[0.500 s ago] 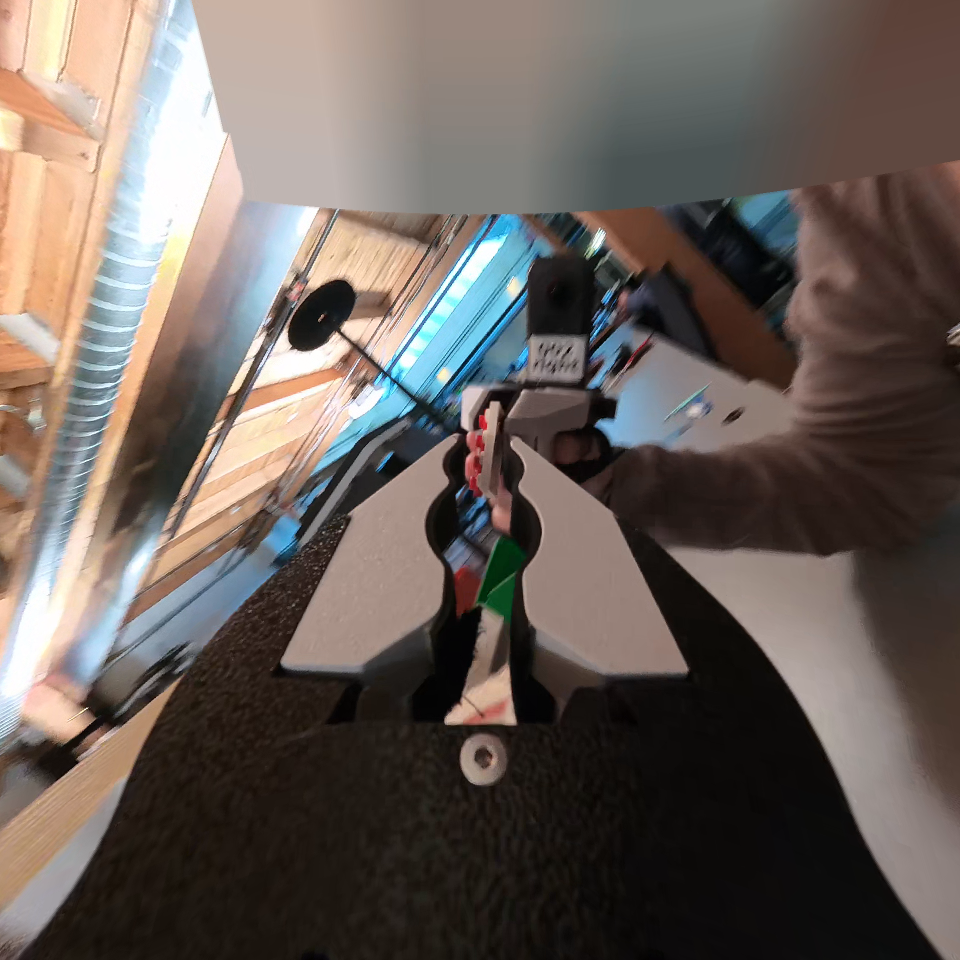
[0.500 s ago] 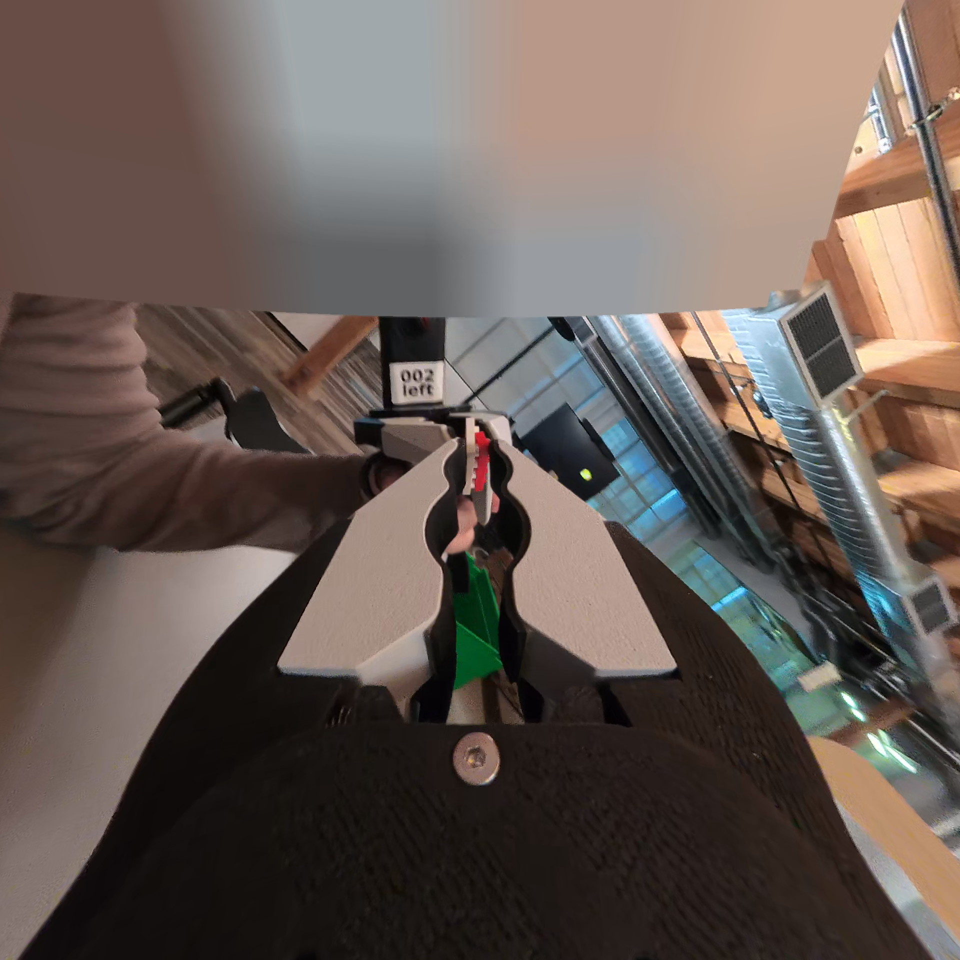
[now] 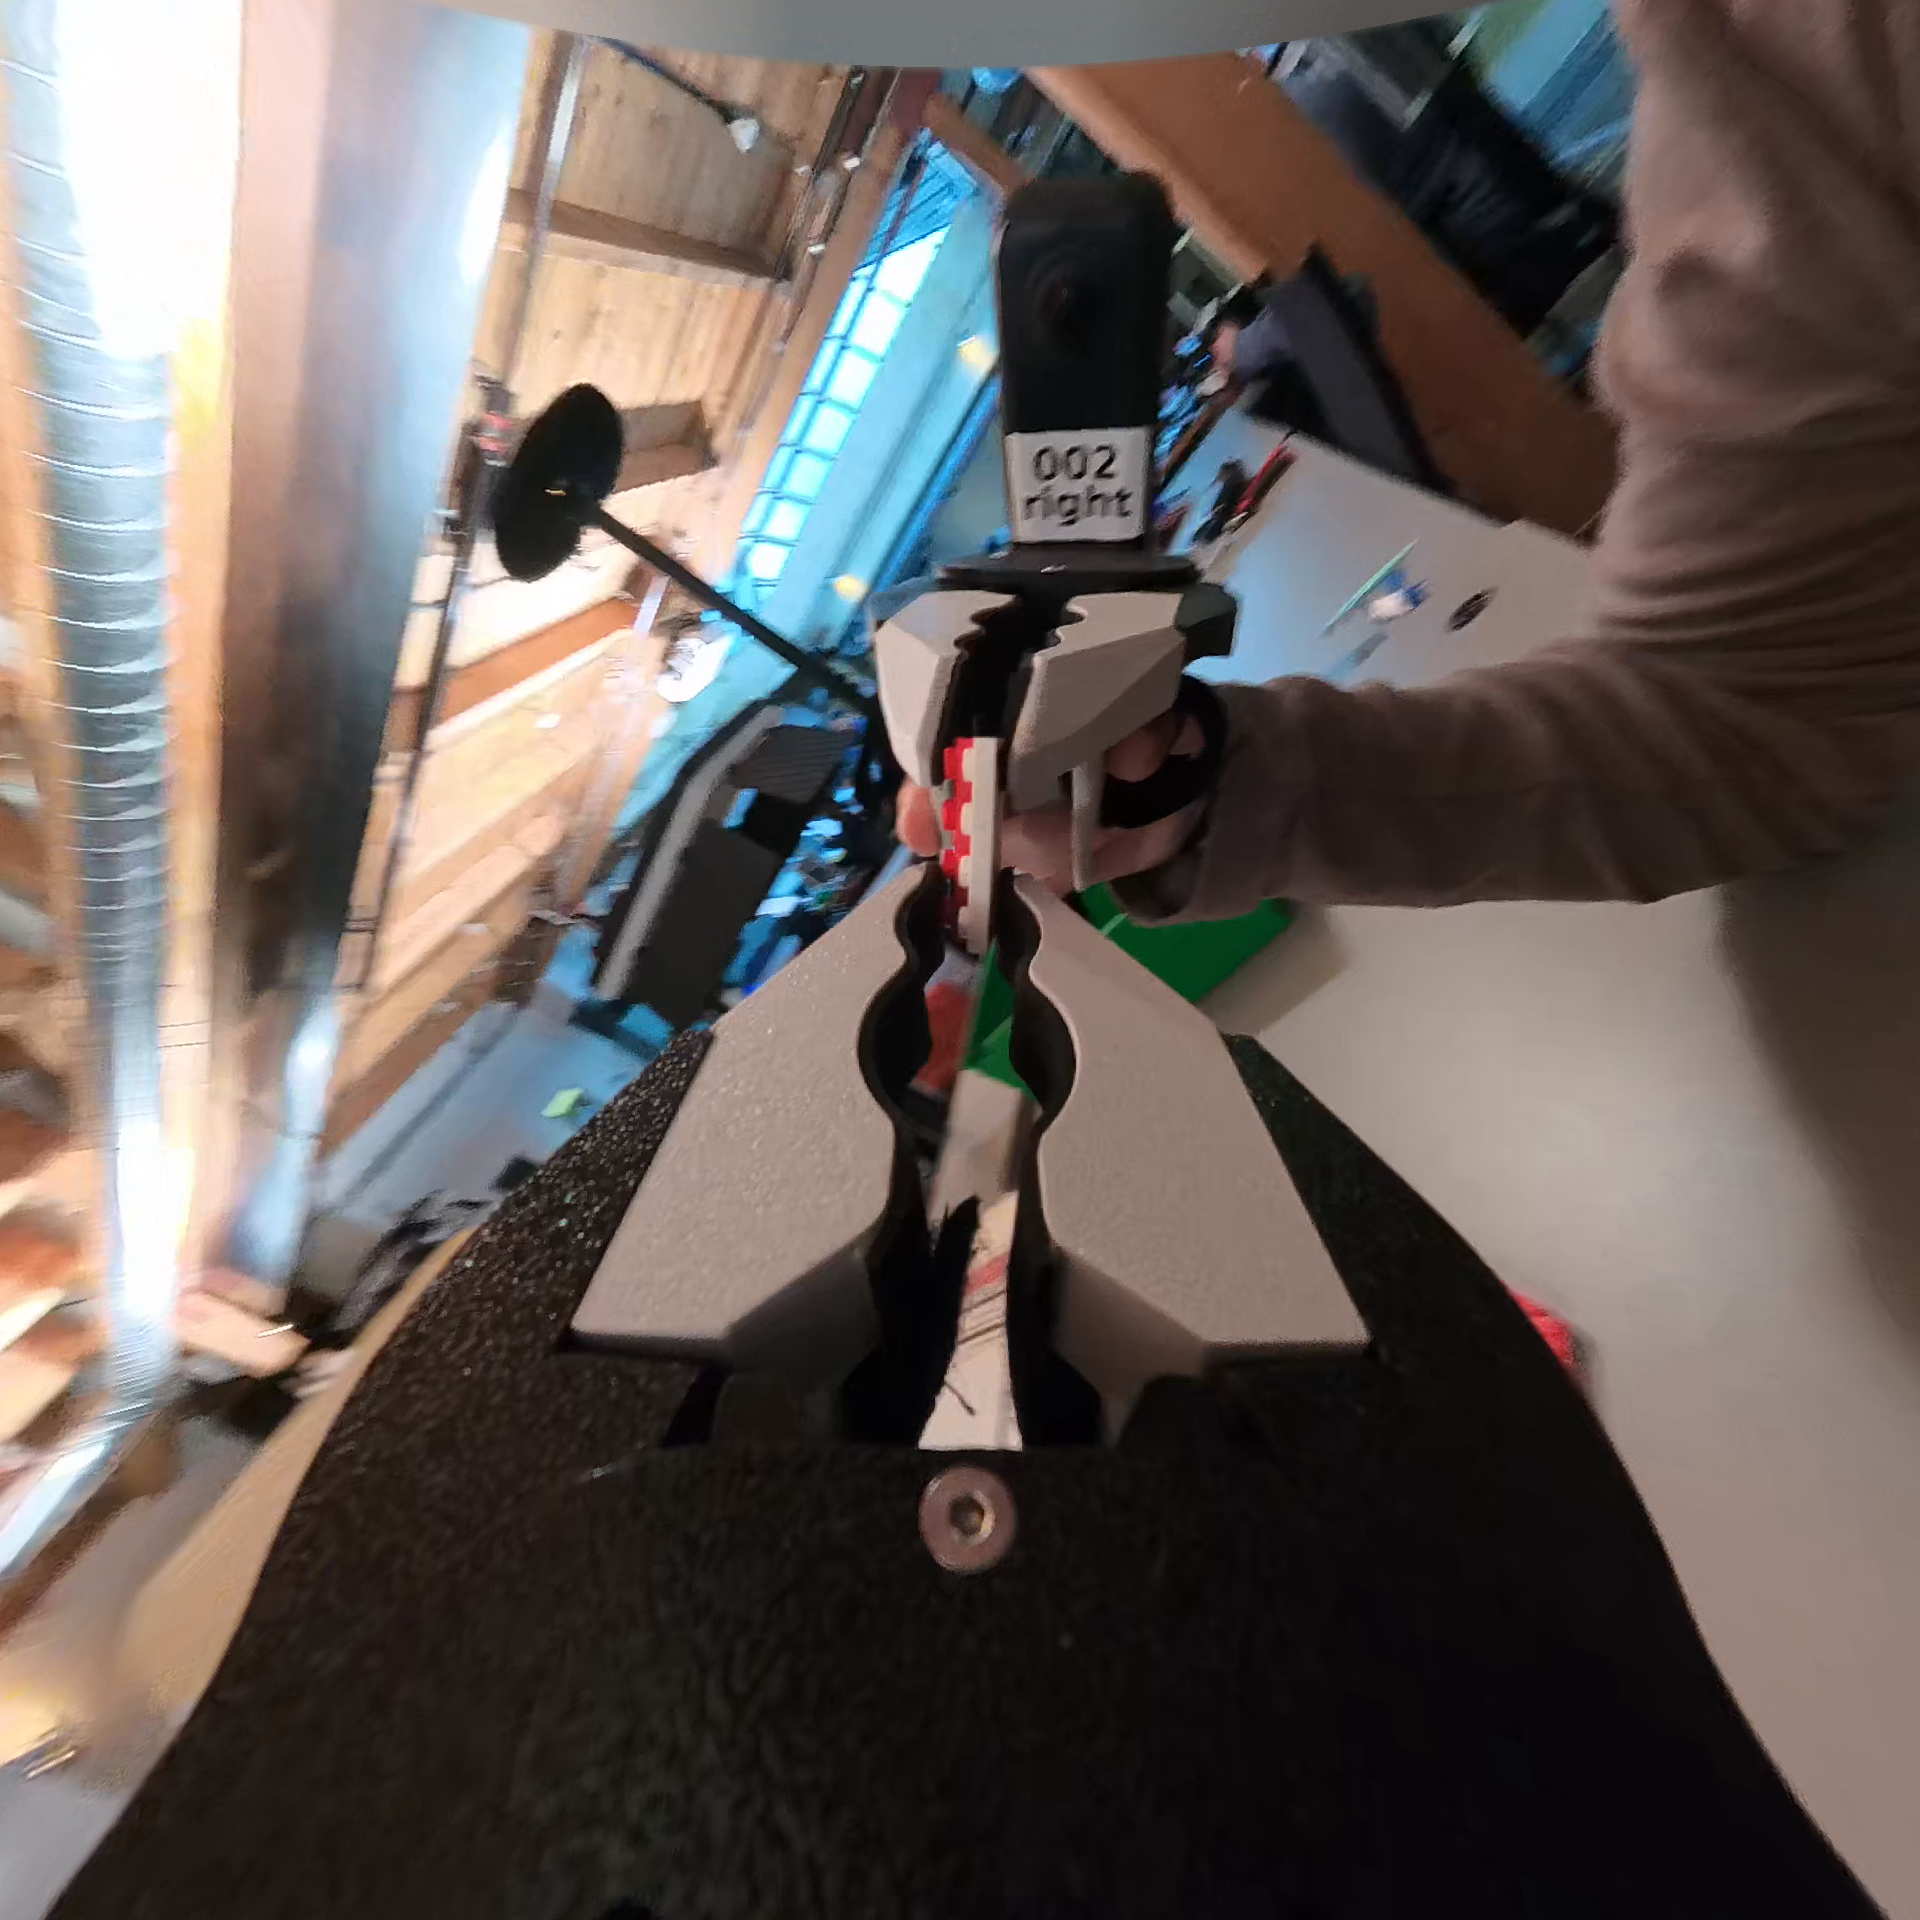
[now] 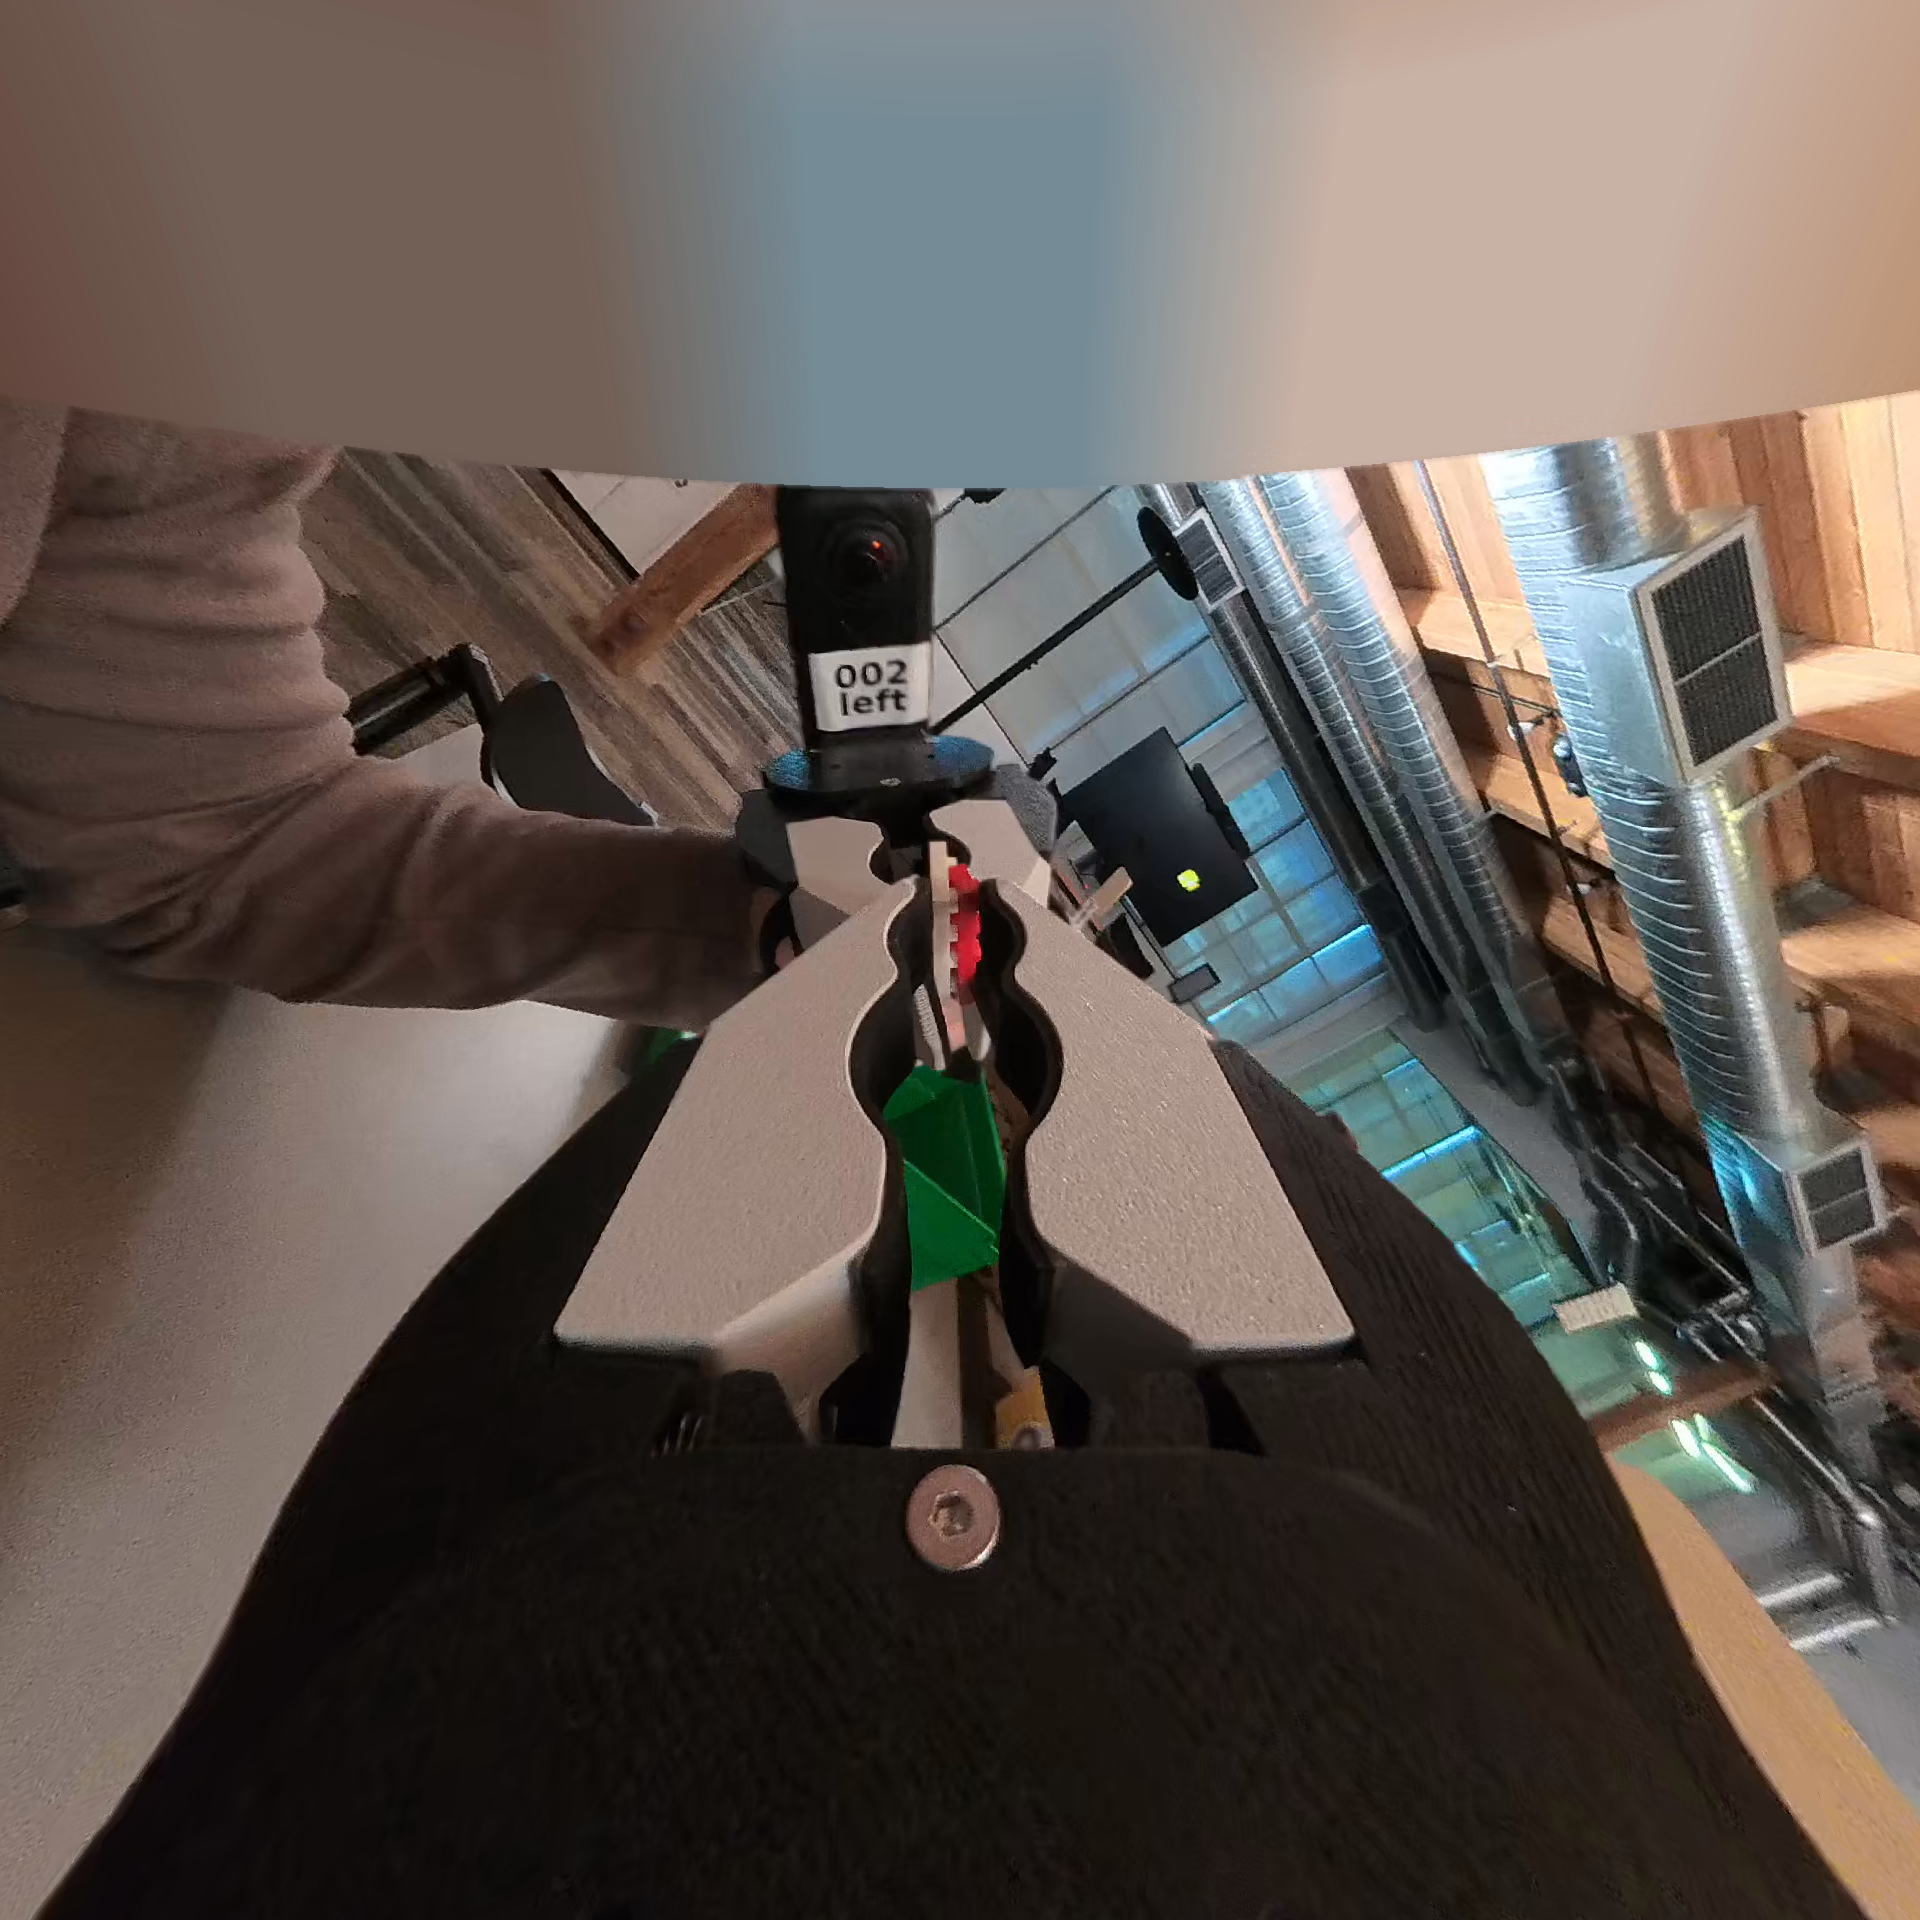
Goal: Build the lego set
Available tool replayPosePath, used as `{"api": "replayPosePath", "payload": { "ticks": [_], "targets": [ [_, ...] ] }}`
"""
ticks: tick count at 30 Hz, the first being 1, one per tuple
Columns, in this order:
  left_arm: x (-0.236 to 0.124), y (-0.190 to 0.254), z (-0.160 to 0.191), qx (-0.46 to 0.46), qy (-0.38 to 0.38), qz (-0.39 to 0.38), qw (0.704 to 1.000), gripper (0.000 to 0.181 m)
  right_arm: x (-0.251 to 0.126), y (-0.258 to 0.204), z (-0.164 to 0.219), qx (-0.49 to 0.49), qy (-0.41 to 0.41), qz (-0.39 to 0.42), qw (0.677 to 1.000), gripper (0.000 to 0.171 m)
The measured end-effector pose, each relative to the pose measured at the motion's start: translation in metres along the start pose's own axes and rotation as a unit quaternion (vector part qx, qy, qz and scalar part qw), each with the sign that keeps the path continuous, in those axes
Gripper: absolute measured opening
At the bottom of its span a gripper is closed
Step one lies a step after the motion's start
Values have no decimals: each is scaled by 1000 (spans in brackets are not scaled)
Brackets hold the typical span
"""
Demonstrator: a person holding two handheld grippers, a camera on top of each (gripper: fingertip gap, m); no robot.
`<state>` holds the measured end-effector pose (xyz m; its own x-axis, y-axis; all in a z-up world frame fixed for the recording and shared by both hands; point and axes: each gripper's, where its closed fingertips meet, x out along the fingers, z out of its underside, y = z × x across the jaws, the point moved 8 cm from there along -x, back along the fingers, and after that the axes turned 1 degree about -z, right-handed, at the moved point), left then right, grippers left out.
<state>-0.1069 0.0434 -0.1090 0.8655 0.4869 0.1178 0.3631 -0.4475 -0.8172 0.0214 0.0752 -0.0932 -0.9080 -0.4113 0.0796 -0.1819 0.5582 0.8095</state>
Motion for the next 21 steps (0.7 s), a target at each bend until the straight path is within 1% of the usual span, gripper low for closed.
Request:
{"api": "replayPosePath", "payload": {
  "ticks": [2, 3, 8, 16, 21],
  "targets": [
    [1, 1, 0, -13, 8, 15, 1000, 6, 0, -1, 0, 4, 6, -9, 1000, 7],
    [2, 1, 0, -19, 10, 21, 1000, 6, 0, -2, 0, 6, 10, -11, 1000, 10],
    [1, 2, 0, -51, 32, 49, 997, 6, 2, -4, -1, 5, 26, -15, 1000, 10],
    [3, 2, 2, -60, 33, 63, 996, 5, 0, -4, 2, 13, 32, -29, 999, 10],
    [6, 3, 2, -71, 54, 63, 994, 6, -1, -5, -1, 0, 28, -27, 999, 8]
  ]
}}
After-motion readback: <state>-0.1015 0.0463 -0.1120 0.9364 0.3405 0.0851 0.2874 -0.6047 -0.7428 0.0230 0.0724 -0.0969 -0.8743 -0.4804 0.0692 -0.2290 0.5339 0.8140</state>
